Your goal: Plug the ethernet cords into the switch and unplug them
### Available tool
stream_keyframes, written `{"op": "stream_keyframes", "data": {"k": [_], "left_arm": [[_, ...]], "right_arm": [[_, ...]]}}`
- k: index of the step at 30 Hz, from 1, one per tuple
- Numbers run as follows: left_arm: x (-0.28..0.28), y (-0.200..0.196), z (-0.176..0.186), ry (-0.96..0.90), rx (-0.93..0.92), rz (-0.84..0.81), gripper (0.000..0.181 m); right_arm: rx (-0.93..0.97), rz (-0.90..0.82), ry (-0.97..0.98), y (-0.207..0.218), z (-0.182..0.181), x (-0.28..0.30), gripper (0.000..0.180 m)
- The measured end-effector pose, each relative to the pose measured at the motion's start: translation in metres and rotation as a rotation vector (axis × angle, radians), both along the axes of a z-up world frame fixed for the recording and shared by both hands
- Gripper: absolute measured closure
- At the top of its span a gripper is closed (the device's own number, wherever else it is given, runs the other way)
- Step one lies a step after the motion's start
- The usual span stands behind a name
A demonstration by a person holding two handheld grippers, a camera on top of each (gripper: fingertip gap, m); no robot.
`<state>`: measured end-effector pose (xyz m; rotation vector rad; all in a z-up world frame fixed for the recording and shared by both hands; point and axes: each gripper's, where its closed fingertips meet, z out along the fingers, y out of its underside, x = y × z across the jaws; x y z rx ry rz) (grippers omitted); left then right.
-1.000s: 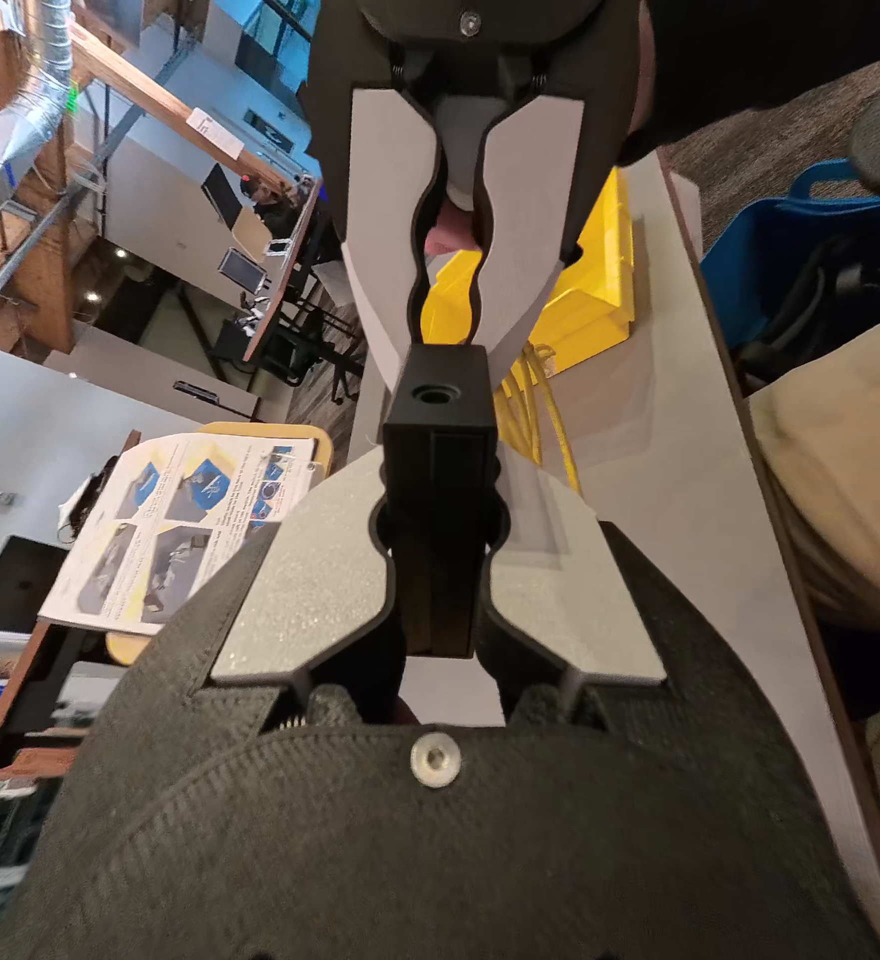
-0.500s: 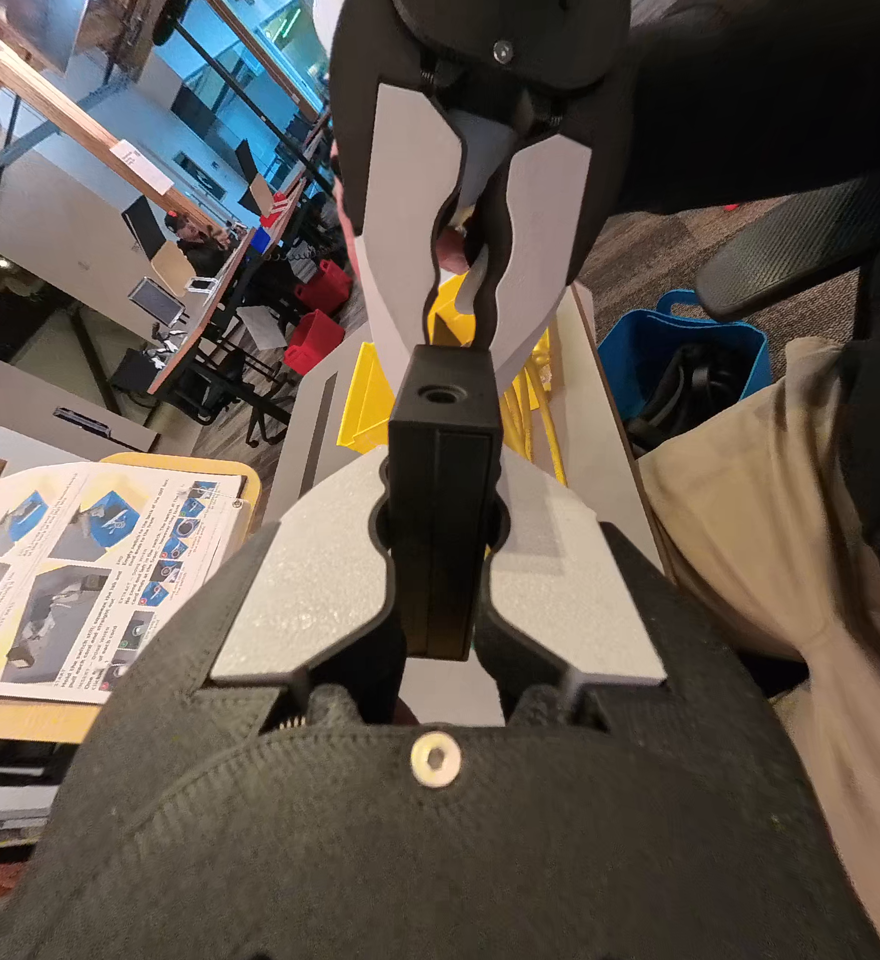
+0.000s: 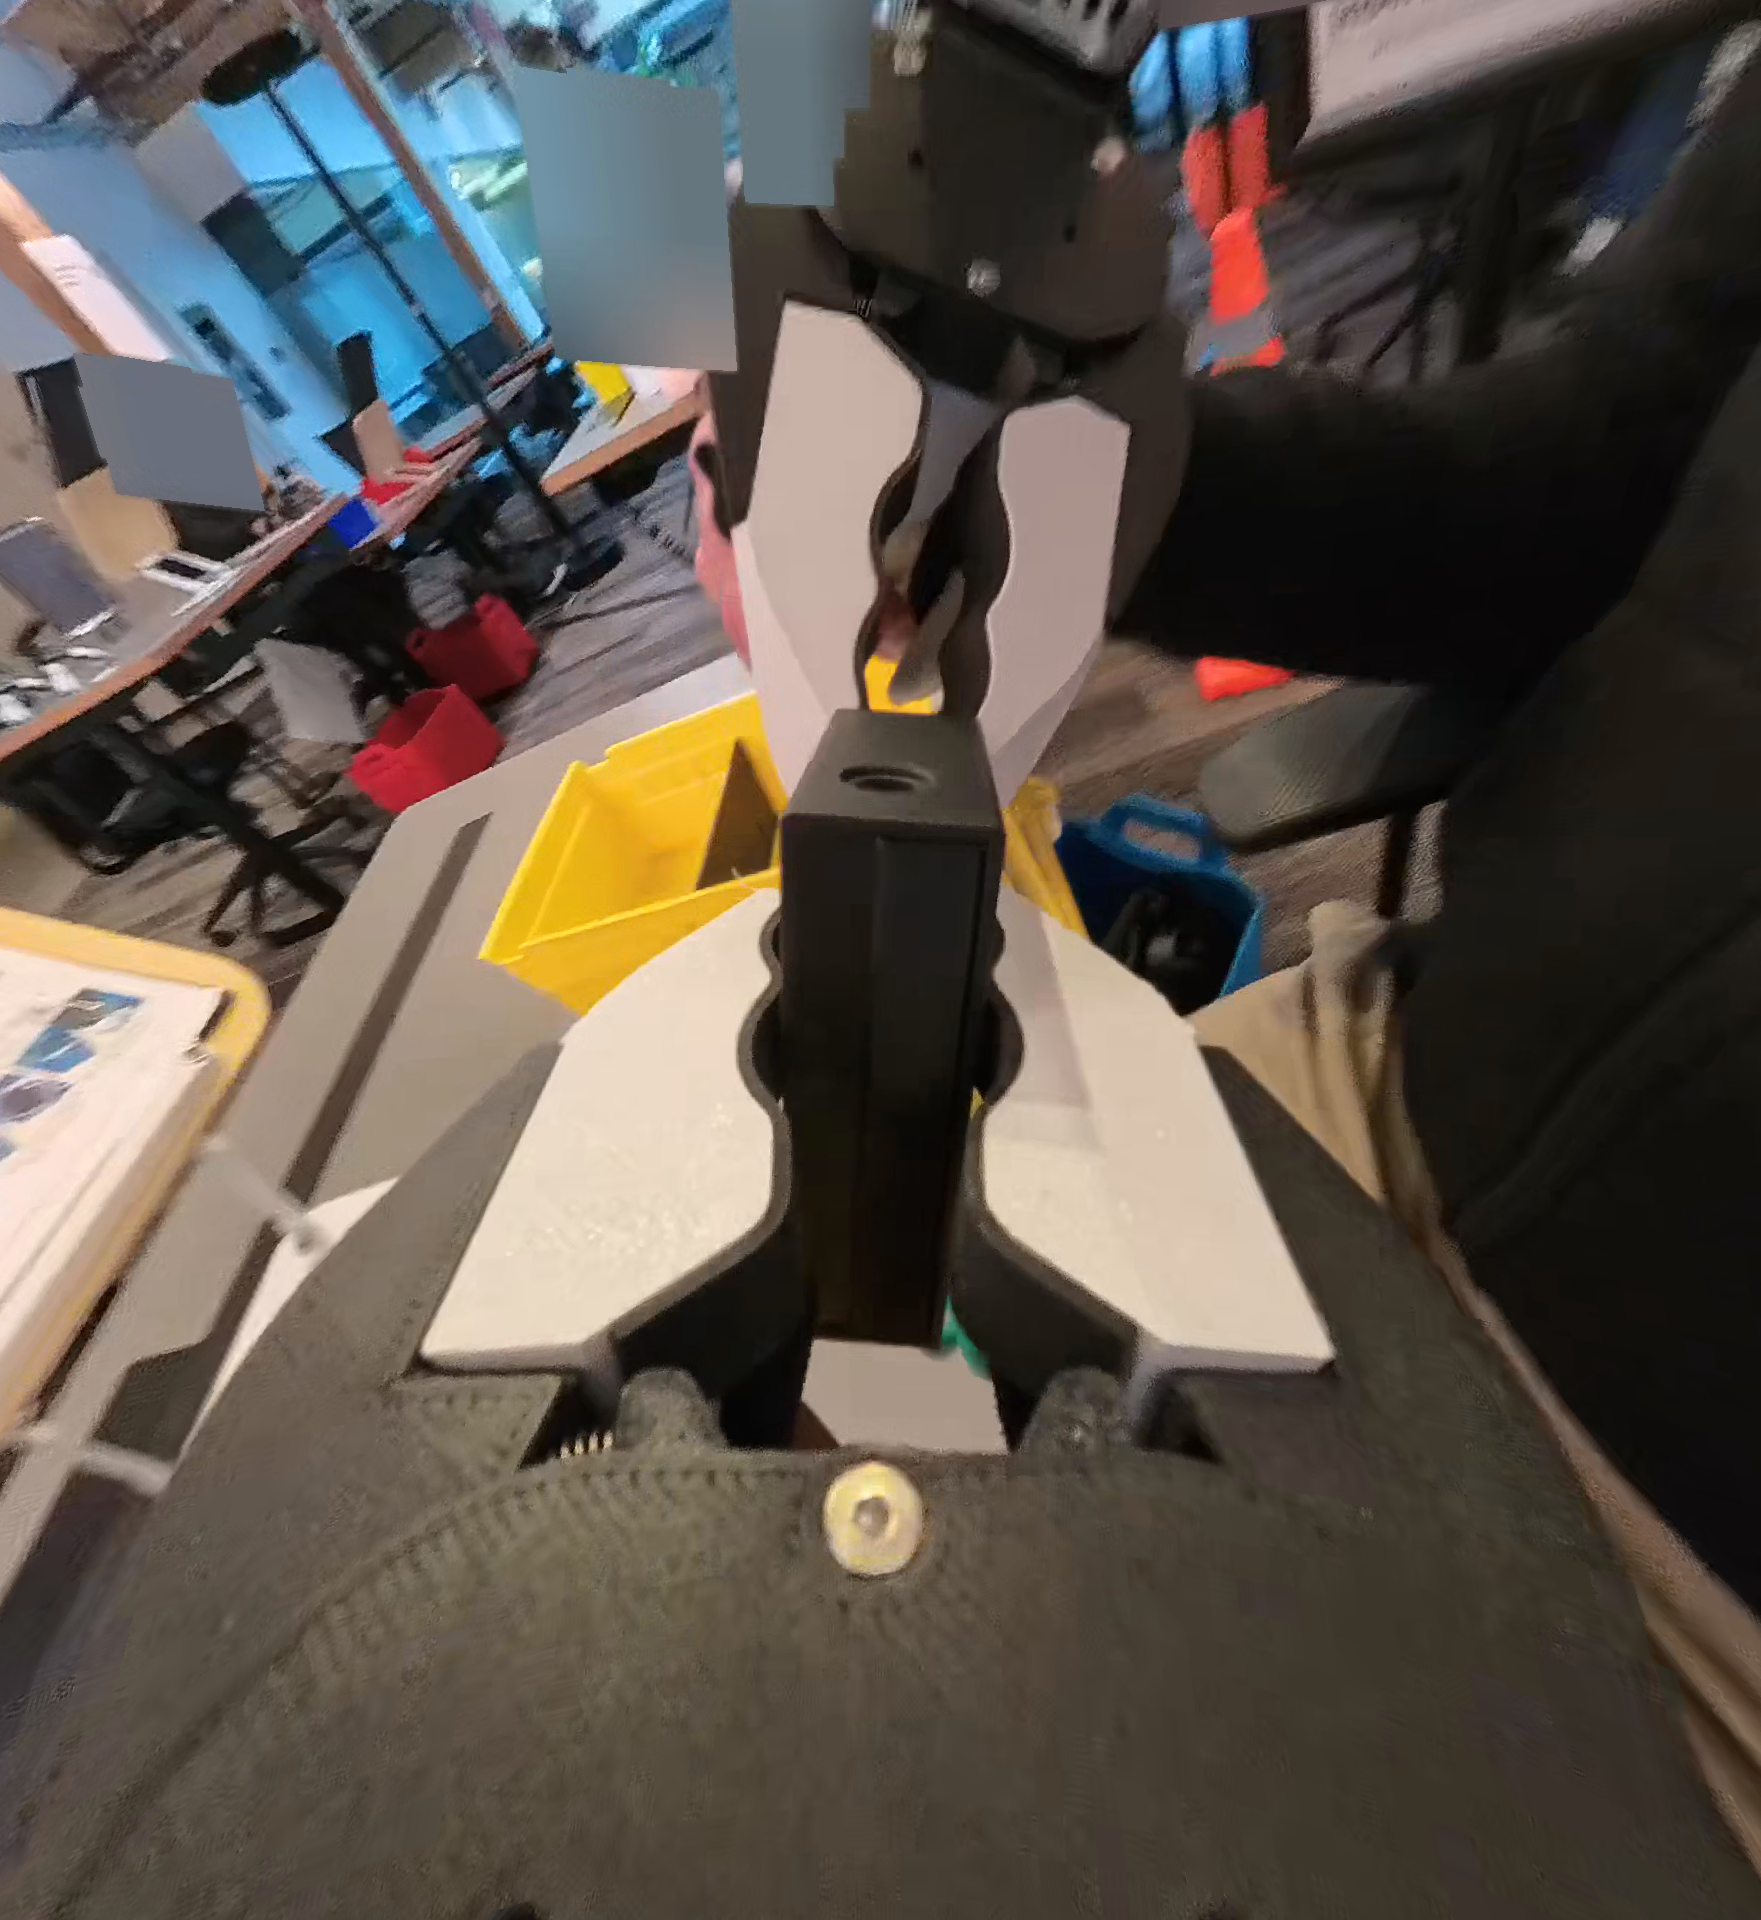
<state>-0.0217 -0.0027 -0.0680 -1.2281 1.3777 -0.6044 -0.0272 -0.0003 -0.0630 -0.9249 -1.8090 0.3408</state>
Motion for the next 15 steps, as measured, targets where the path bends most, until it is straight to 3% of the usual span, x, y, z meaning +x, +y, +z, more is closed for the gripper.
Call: {"op": "stream_keyframes", "data": {"k": [3, 10, 15], "left_arm": [[0.004, -0.001, 0.002, -0.028, -0.017, -0.011, 0.151], [0.0, 0.014, 0.004, 0.057, 0.095, 0.137, 0.151], [0.004, 0.006, 0.006, 0.014, 0.044, 0.066, 0.151]], "right_arm": [[-0.033, 0.015, -0.008, -0.002, 0.001, 0.004, 0.167], [0.041, -0.13, -0.037, 0.016, 0.001, 0.004, 0.167], [-0.111, -0.007, 0.038, 0.007, 0.005, 0.005, 0.167]]}}
